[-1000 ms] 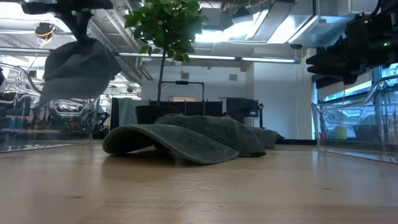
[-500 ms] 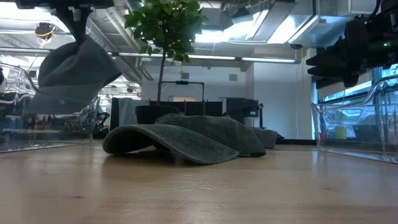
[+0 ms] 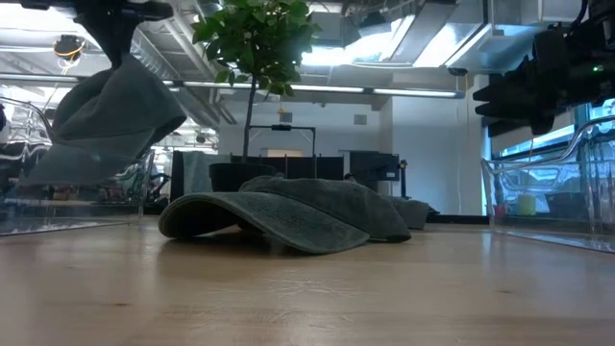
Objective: Pick & Place hat
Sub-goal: Put the bottom gray cap into the left transparent bin
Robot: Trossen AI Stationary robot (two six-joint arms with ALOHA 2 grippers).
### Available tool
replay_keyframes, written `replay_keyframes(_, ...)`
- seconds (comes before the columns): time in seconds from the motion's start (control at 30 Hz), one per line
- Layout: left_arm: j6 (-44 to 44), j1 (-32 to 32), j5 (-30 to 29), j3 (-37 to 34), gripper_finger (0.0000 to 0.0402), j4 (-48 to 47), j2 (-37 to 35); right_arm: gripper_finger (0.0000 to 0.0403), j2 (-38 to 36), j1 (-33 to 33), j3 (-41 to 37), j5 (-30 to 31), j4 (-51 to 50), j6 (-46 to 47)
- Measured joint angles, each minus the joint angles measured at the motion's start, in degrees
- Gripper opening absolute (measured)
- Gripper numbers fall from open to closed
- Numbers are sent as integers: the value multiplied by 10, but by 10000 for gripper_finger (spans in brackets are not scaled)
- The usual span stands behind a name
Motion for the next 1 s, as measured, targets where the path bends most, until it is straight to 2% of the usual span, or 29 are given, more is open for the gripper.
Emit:
replay_keyframes(0.4, -190, 39, -29, 0, 24, 0, 0, 209, 0, 0, 0, 0, 0, 2)
replay_keyframes(0.8, -211, 45, -24, 0, 47, 0, -2, 209, 0, 0, 0, 0, -6, 2)
replay_keyframes(1.0, -251, 45, -51, 0, 82, 0, -2, 209, 0, 0, 0, 0, -9, 2)
